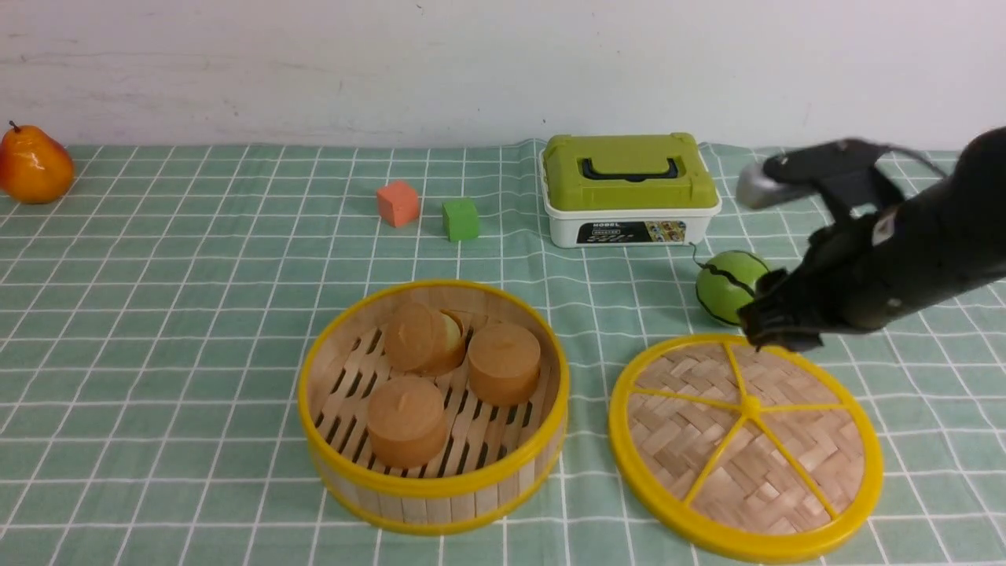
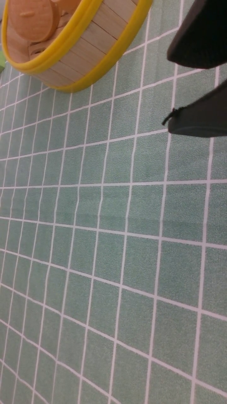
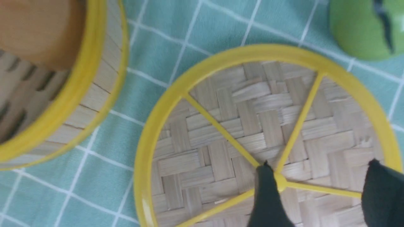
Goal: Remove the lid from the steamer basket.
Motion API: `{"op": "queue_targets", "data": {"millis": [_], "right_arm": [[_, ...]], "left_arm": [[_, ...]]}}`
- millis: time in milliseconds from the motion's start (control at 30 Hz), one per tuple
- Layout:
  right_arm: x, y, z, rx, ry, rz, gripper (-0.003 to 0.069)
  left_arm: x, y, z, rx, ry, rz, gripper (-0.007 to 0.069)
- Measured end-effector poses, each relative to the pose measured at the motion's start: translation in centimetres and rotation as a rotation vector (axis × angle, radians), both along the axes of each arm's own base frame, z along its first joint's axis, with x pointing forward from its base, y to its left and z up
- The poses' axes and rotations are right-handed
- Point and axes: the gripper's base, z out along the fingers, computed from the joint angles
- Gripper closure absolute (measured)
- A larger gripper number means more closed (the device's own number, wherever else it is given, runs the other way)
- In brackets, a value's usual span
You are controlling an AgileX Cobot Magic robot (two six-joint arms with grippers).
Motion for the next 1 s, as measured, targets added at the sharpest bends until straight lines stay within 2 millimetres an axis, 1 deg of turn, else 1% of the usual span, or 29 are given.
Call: {"op": "queue_targets", "data": {"millis": [33,67,100,133,167,200,233,267,300,333,367,433,467,567,1000], "right_arm": [[-1.1,-0.3,1.8,0.014,-0.050,0.001,0.0314],[-3.1,-0.8,4.6,0.036,-0.129,0.003,0.0359],[-4.4,-1.2,6.0,0.050,-0.178,0.003,0.0396],[-5.6,-1.6,7.0,0.057,-0.214,0.003,0.0428],[-7.5,-2.1,8.0,0.064,-0.257,0.005,0.0490],[-9.0,-2.5,8.8,0.071,-0.295,0.005,0.0527],[-9.3,-2.6,8.9,0.071,-0.300,0.005,0.0537],[-11.8,-3.4,9.4,0.074,-0.345,0.007,0.0617],[-12.9,-3.7,9.5,0.073,-0.361,0.008,0.0642],[-13.1,-3.8,9.3,0.071,-0.361,0.008,0.0651],[-15.0,-4.3,9.5,0.075,-0.396,0.008,0.0673],[-16.4,-4.7,9.2,0.077,-0.411,0.008,0.0680],[-16.9,-4.9,9.1,0.077,-0.423,0.008,0.0680],[-17.5,-5.1,8.7,0.067,-0.430,0.008,0.0681],[-17.5,-5.1,8.4,0.062,-0.419,0.008,0.0672]], "left_arm": [[0.0,0.0,0.0,0.000,0.000,0.000,0.0386],[0.0,0.0,0.0,0.000,0.000,0.000,0.0386],[0.0,0.0,0.0,0.000,0.000,0.000,0.0386],[0.0,0.0,0.0,0.000,0.000,0.000,0.0386],[0.0,0.0,0.0,0.000,0.000,0.000,0.0386],[0.0,0.0,0.0,0.000,0.000,0.000,0.0386],[0.0,0.0,0.0,0.000,0.000,0.000,0.0386],[0.0,0.0,0.0,0.000,0.000,0.000,0.0386],[0.0,0.0,0.0,0.000,0.000,0.000,0.0386],[0.0,0.0,0.0,0.000,0.000,0.000,0.0386],[0.0,0.0,0.0,0.000,0.000,0.000,0.0386],[0.0,0.0,0.0,0.000,0.000,0.000,0.0386],[0.0,0.0,0.0,0.000,0.000,0.000,0.0386],[0.0,0.0,0.0,0.000,0.000,0.000,0.0386],[0.0,0.0,0.0,0.000,0.000,0.000,0.0386]]}}
